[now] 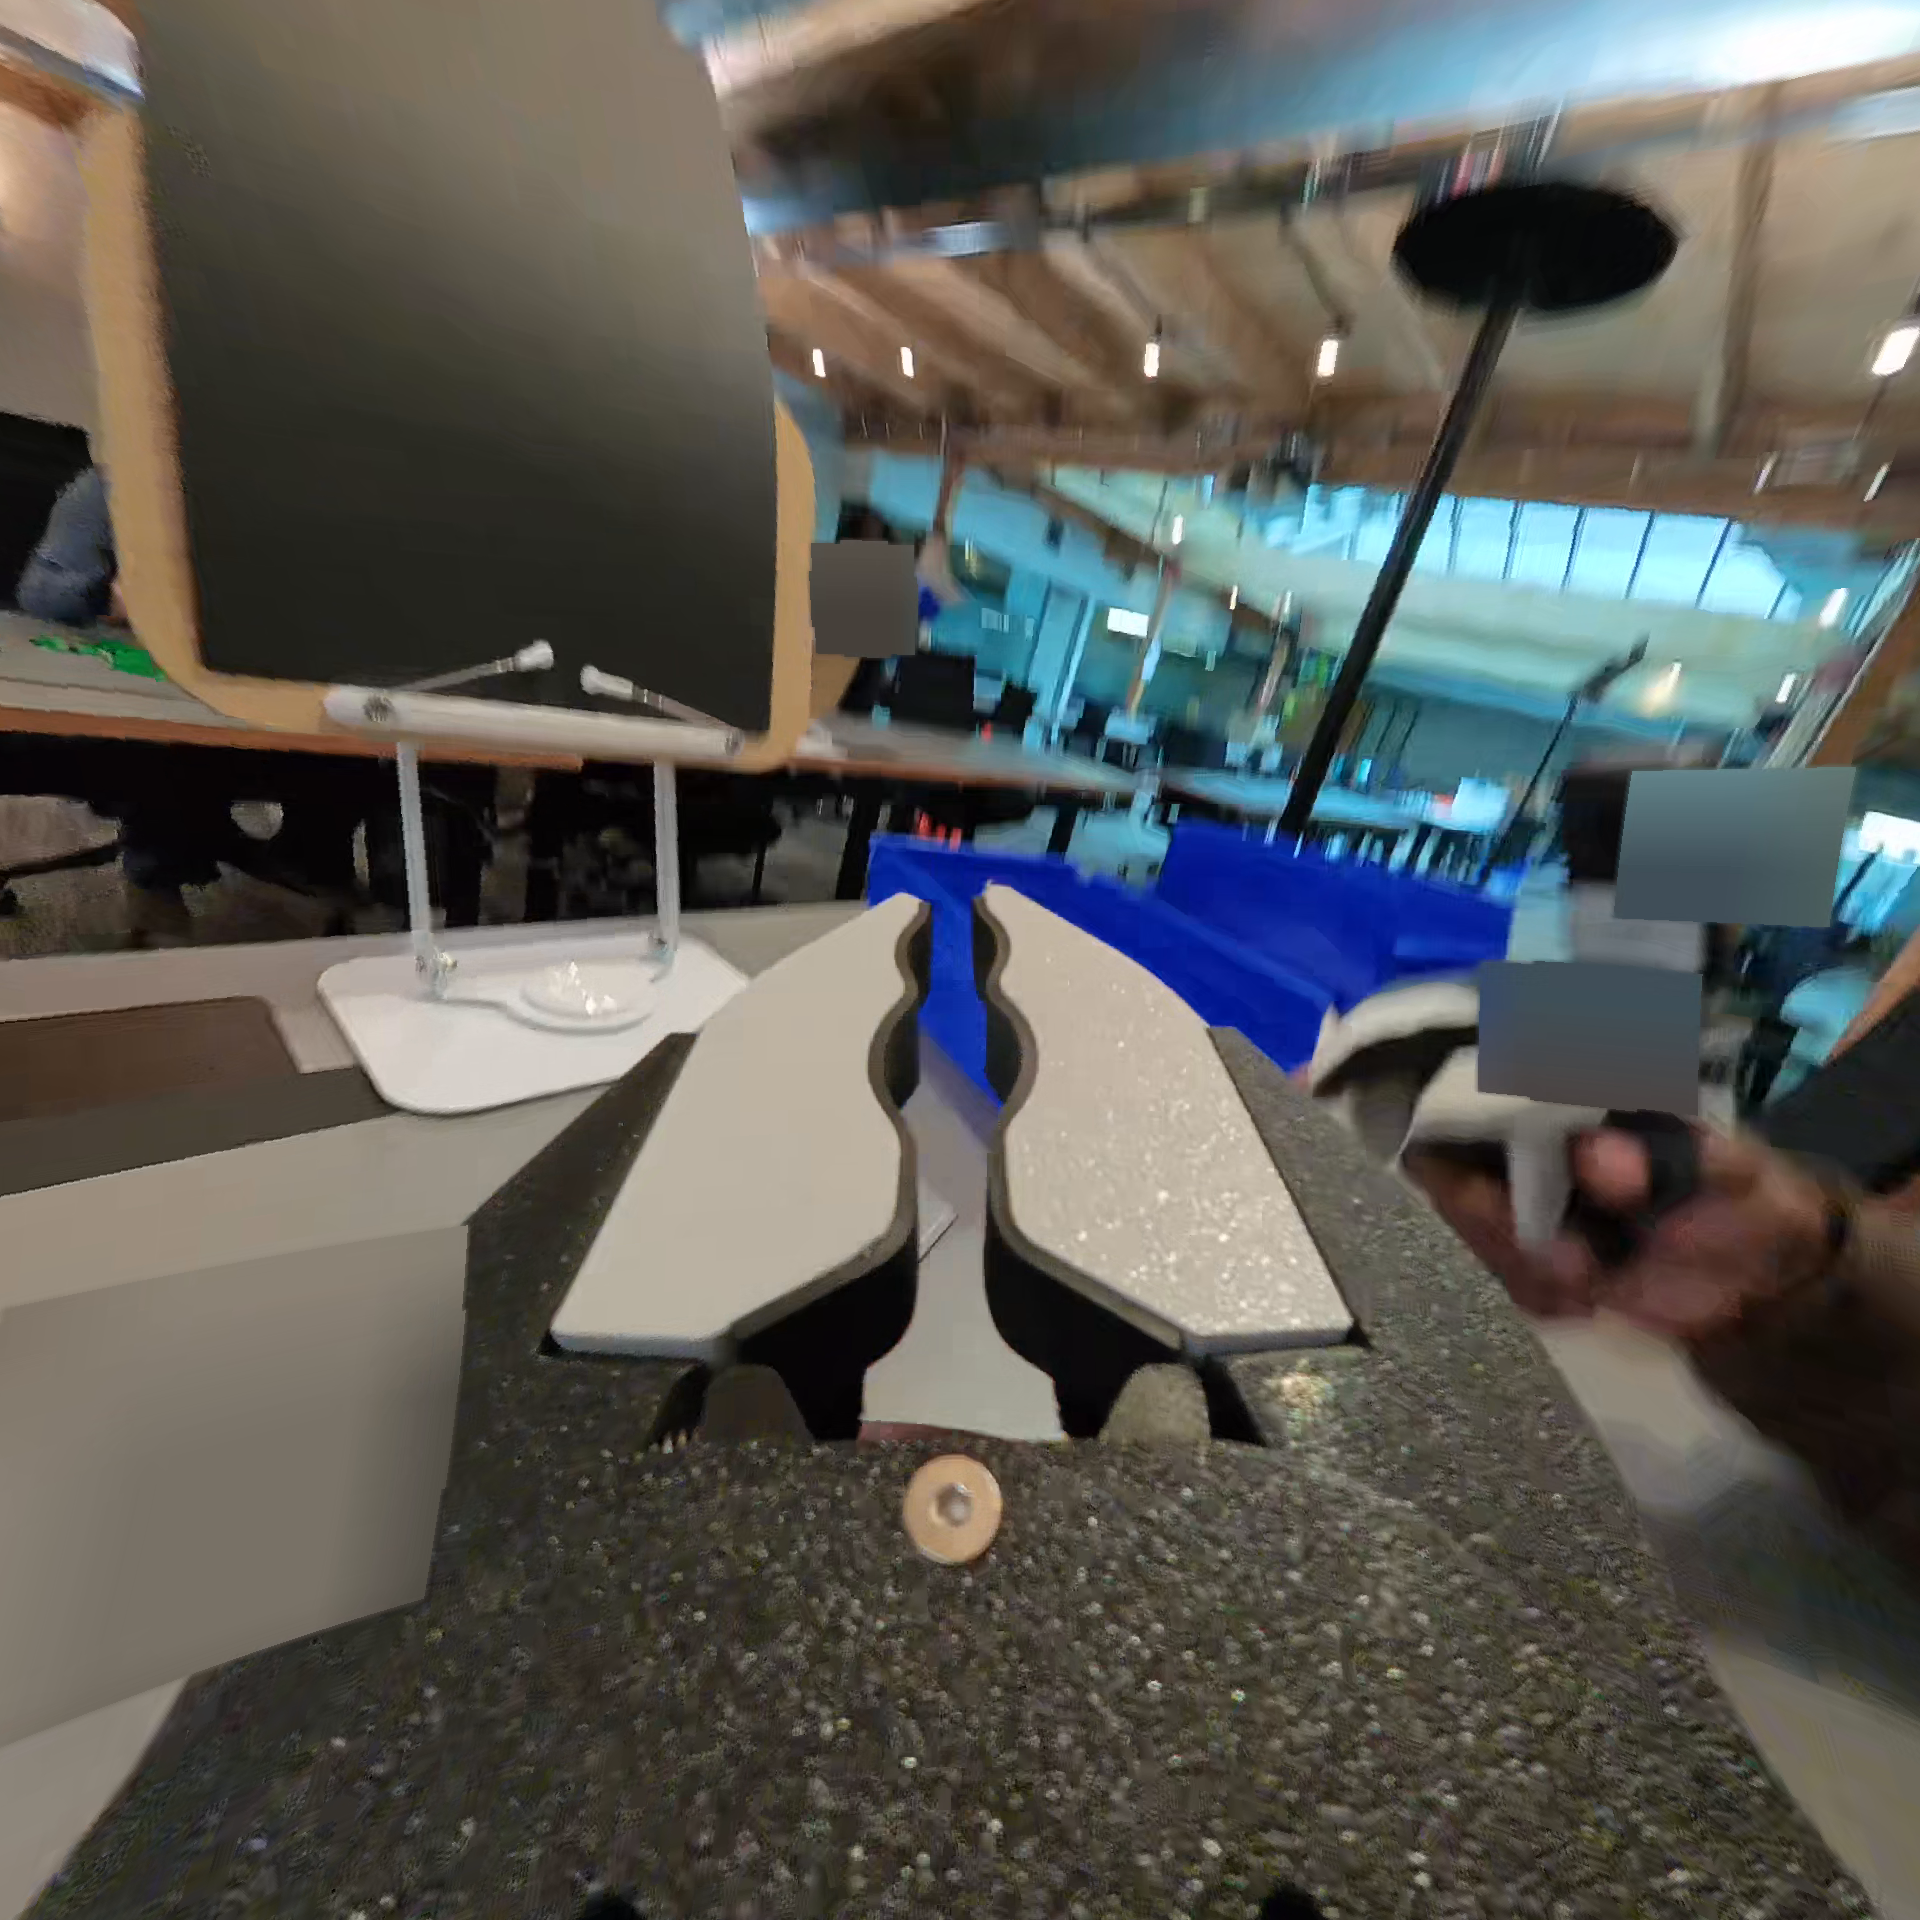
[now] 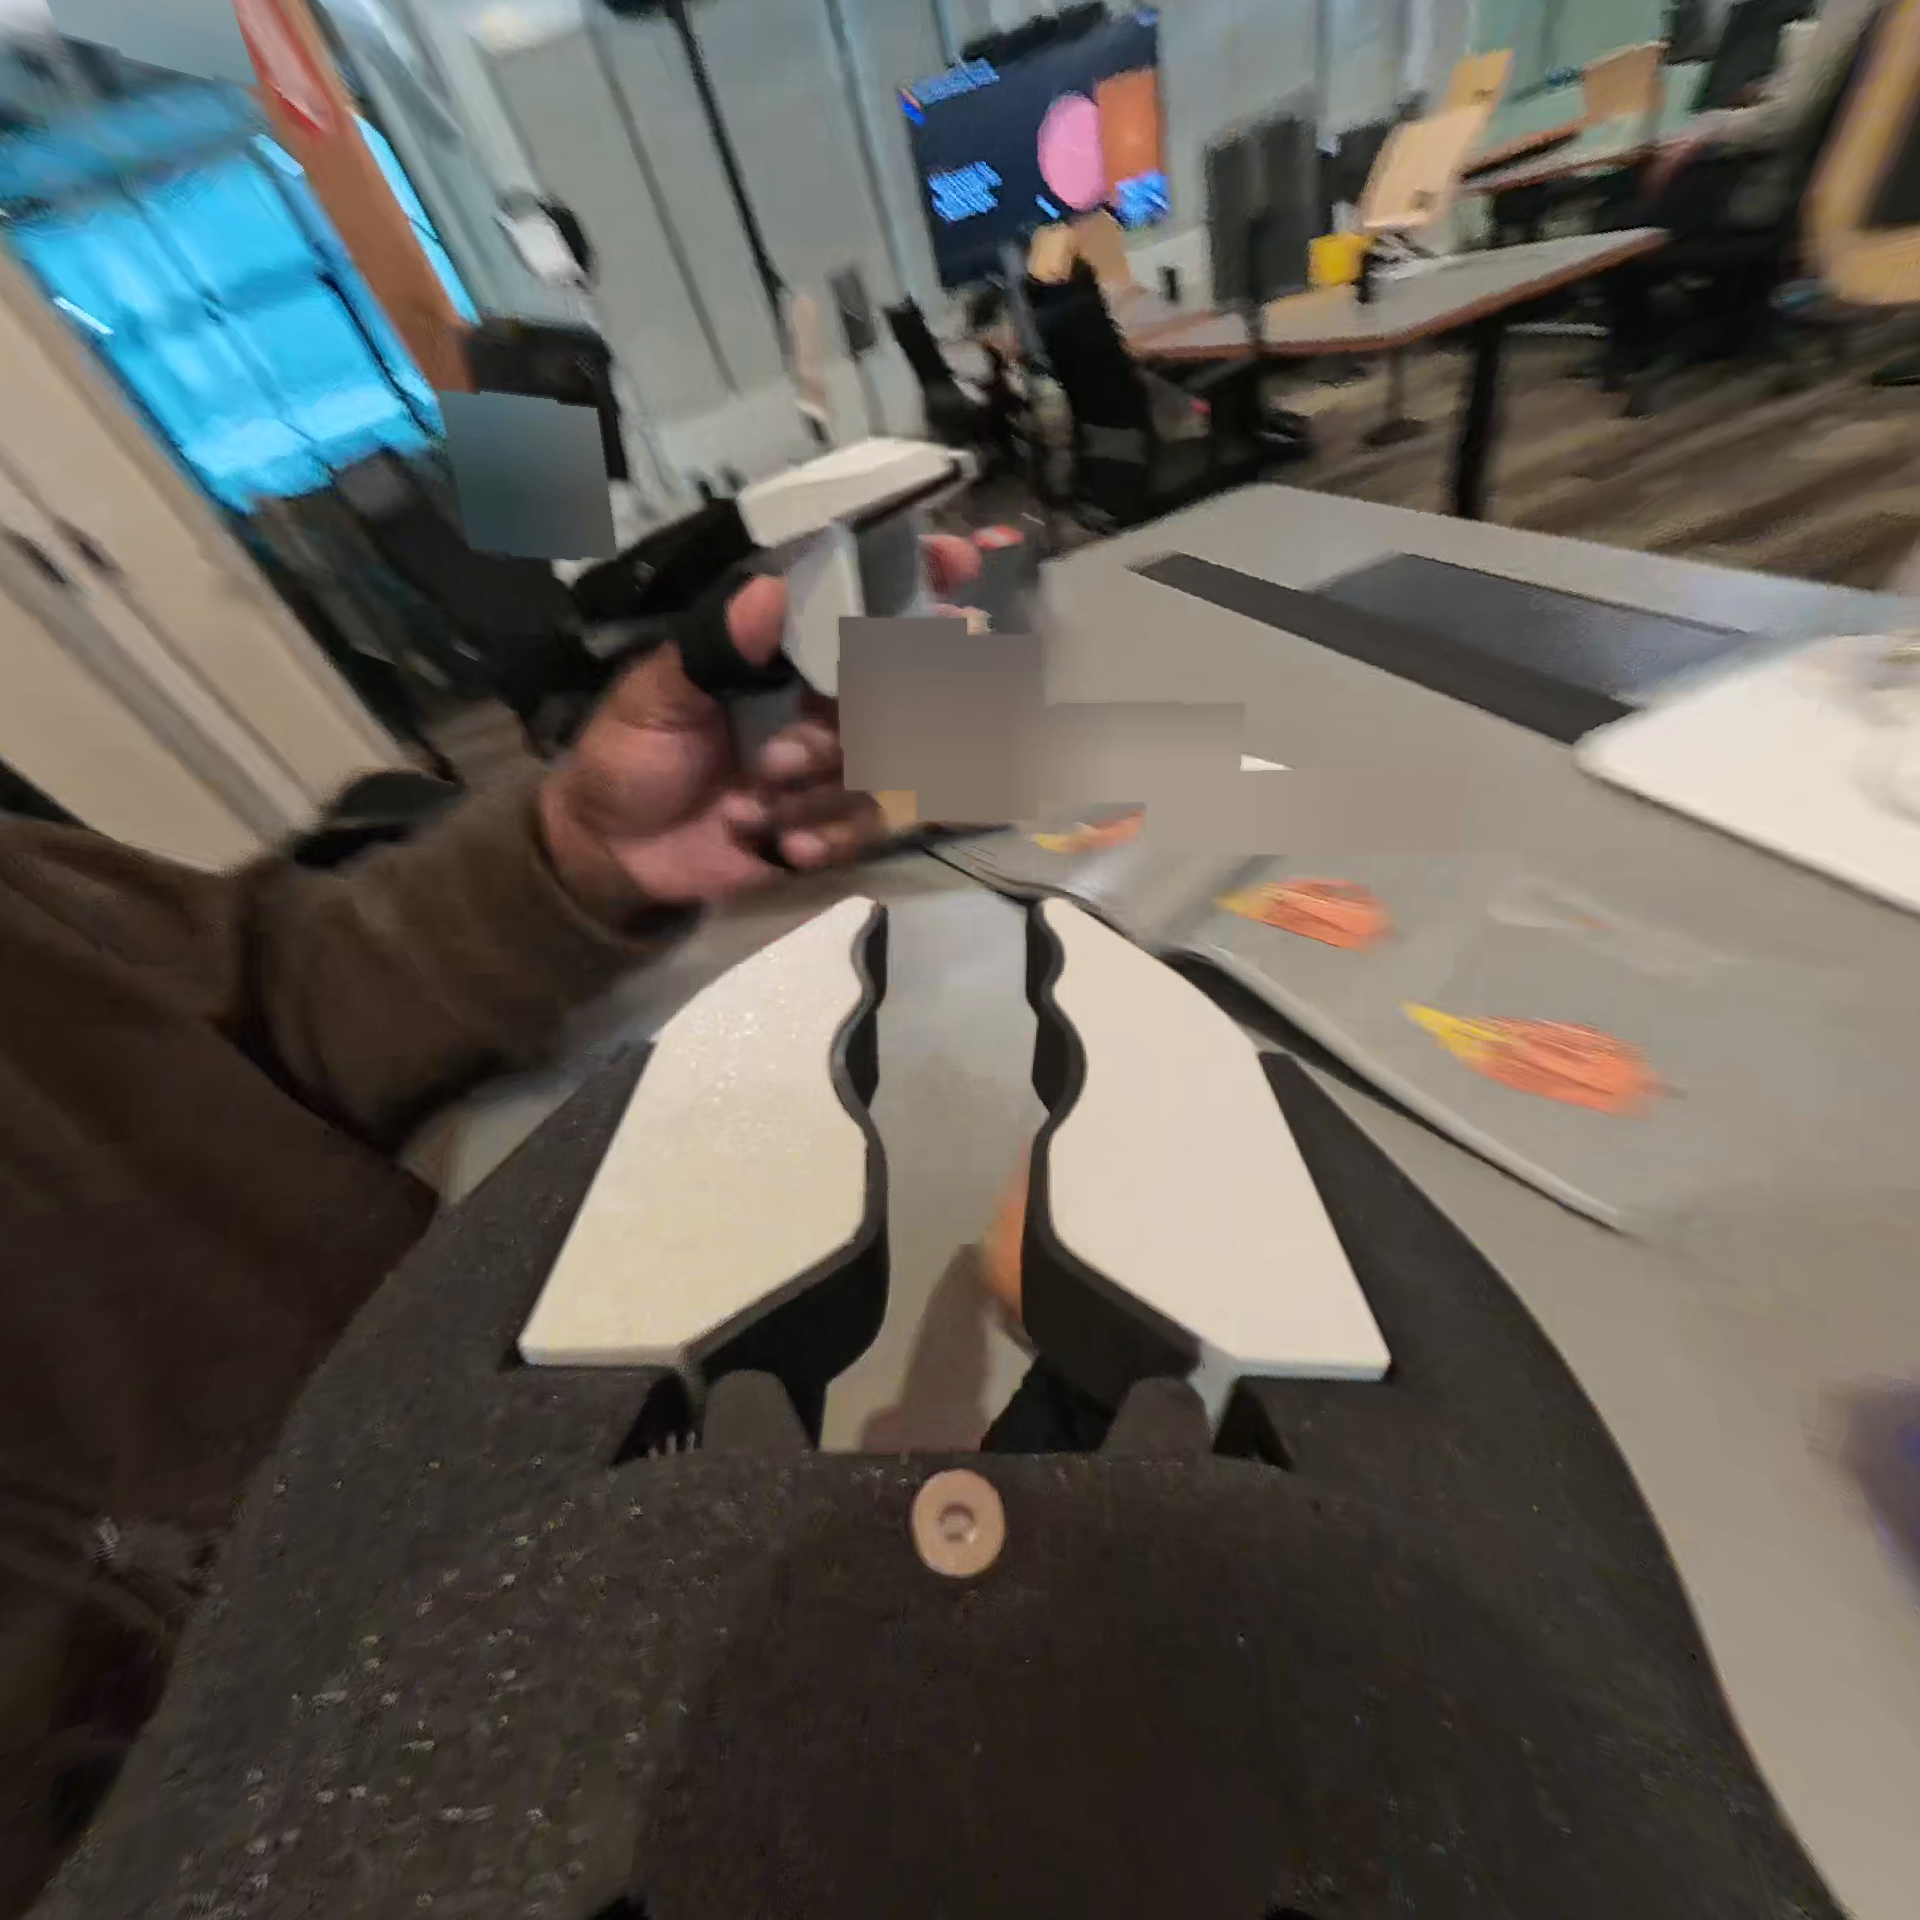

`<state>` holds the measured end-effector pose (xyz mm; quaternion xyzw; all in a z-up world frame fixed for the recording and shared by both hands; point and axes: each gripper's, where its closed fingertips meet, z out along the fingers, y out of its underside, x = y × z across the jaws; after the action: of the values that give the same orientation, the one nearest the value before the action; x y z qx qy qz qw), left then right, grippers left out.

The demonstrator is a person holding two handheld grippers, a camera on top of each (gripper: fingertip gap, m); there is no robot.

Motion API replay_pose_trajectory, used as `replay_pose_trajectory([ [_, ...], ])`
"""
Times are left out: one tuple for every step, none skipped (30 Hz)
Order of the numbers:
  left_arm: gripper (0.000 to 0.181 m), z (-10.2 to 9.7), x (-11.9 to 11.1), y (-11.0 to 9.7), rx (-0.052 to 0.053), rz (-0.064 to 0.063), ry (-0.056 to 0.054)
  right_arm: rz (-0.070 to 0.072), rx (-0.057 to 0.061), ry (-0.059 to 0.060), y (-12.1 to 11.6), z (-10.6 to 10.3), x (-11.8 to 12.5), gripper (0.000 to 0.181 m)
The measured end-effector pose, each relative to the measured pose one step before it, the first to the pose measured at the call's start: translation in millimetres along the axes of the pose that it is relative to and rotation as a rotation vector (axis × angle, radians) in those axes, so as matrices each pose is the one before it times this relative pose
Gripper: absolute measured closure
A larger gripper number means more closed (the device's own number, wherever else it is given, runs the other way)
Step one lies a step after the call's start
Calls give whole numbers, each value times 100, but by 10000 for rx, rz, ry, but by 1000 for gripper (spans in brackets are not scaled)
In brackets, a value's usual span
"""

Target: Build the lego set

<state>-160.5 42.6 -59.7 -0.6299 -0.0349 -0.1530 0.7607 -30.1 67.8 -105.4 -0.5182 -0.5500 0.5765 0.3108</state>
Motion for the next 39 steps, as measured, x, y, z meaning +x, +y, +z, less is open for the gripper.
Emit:
replay_pose_trajectory([
  [170, 483, -813, 898, -640, 281, -102, -435, -439, 709, -426, -2153, 1984, 156],
  [167, 417, -785, 896, -480, 208, -84, -449, -463, 695, -346, -2111, 2216, 157],
  [167, 315, -564, 834, -317, 128, 40, -432, -537, 682, -161, -1924, 2493, 157],
  [167, 221, -408, 814, -207, 78, 85, -413, -596, 645, 88, -1624, 2744, 157],
  [167, 115, -372, 794, -117, 36, 23, -358, -657, 537, 423, -1198, 2875, 157],
  [167, -1, -329, 706, -17, 25, -29, -220, -757, 443, 785, -740, 2958, 158],
  [167, -84, -161, 631, 16, 34, 5, -17, -732, 370, 933, -351, 2922, 157],
  [167, -121, 20, 588, -46, 21, 56, 139, -593, 134, 802, -31, 2483, 157],
  [167, -140, 194, 519, -97, 82, 111, 194, -467, -106, 585, 135, 1846, 157],
  [167, -161, 169, 433, -101, 204, 46, 189, -363, -113, 414, 204, 1381, 157],
  [167, -168, 32, 343, -92, 304, -68, 173, -213, -151, 262, 258, 741, 157],
  [167, -142, -43, 259, -97, 343, -119, 100, -125, -241, 255, 372, 1, 157],
  [167, -133, -96, 137, -54, 288, -121, 8, -189, -214, 474, 572, -430, 157],
  [167, -110, -130, -17, 18, 142, -116, -99, -302, -105, 660, 776, -558, 157],
  [167, -55, -56, -140, 101, -8, -25, -177, -319, 9, 667, 897, -505, 157],
  [167, -12, 113, -210, 142, -119, 117, -172, -259, 13, 516, 904, -469, 156],
  [167, 47, 267, -182, 141, -145, 206, -84, -140, -69, 253, 798, -482, 156],
  [167, 59, 355, -51, 92, -88, 228, -11, -27, -222, 43, 663, -609, 156],
  [168, 88, 407, 127, 20, 1, 209, 4, -27, -231, -28, 519, -569, 156],
  [168, 105, 412, 264, -40, 83, 178, -61, -69, -128, 6, 411, -420, 156],
  [168, 113, 423, 306, -84, 138, 144, -105, -98, -43, 33, 311, -306, 156],
  [168, 136, 429, 246, -87, 178, 124, -83, -54, -38, -34, 217, -250, 155],
  [168, 134, 430, 151, -67, 204, 117, -29, 7, -74, -102, 171, -261, 155],
  [168, 133, 398, 98, -64, 205, 91, 7, 17, -84, -96, 162, -229, 156],
  [168, 123, 337, 100, -81, 183, 65, 9, -22, -78, -20, 164, -190, 156],
  [168, 111, 295, 102, -80, 156, 56, -8, -55, -46, 36, 157, -134, 156],
  [168, 80, 221, 106, -78, 124, 38, -18, -58, -5, 41, 140, -65, 155],
  [169, 47, 123, 70, -56, 82, 7, -11, -48, 16, 20, 89, -37, 155],
  [169, 33, 53, 19, -20, 28, -5, 1, -17, 5, -16, 44, -38, 155],
  [169, -2, 28, -33, 3, -25, 17, 6, 13, 2, -44, -6, -31, 155],
  [169, -12, 11, -54, 14, -65, 26, 24, 26, 25, -46, -36, 42, 155],
  [169, -27, -50, -31, 15, -82, 5, 38, 21, 24, -10, -40, 79, 156],
  [169, -33, -80, -18, 19, -77, -19, 49, 10, 26, 17, -33, 95, 156],
  [170, -26, -78, -15, 24, -67, -19, 35, 3, 25, 38, -22, 104, 156],
  [170, -22, -56, 8, 12, -59, -3, 12, -7, 15, 49, -27, 88, 156],
  [170, -16, -55, 9, 3, -47, 0, 12, -18, 18, 76, -19, 83, 155],
  [170, 3, -38, 23, -1, -32, -6, 13, -15, 19, 68, -39, 92, 155],
  [170, 3, -32, 18, -6, -21, -2, 9, -13, 20, 57, -30, 76, 155],
  [171, 9, 3, 44, -11, -15, 6, 8, -19, 22, 64, -34, 81, 155],
])
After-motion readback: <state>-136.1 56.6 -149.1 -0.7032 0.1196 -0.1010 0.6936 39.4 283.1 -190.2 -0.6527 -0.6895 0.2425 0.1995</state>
